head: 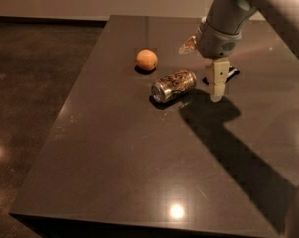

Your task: Place orange can upright

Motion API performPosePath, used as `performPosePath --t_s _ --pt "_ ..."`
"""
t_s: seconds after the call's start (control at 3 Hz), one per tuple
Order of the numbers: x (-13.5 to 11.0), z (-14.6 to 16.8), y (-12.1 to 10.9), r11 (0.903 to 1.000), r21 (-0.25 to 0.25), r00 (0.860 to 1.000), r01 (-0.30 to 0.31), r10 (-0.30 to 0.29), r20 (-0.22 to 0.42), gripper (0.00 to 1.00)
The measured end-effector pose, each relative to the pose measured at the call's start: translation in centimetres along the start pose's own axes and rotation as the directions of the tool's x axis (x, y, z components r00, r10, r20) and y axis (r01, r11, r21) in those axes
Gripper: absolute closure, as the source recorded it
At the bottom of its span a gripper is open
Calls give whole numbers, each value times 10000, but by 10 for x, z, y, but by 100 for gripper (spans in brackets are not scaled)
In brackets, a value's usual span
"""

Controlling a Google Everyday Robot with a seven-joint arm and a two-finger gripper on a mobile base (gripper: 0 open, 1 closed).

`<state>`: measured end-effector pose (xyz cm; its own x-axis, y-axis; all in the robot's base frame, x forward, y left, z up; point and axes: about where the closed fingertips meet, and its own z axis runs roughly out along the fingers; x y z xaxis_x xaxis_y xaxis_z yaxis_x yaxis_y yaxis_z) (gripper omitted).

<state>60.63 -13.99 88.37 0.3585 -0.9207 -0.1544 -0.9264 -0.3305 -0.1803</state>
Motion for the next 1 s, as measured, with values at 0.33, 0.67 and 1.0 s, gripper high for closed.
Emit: performPosePath --t_s 0.33,0.67,1.0 --pt "-17 19 -5 9984 -315 9981 467 -454 416 0" --pt "-30 33 -8 9948 -560 9952 849 -819 531 0" --pt "-36 43 -9 9903 -861 9934 1091 -1056 445 16"
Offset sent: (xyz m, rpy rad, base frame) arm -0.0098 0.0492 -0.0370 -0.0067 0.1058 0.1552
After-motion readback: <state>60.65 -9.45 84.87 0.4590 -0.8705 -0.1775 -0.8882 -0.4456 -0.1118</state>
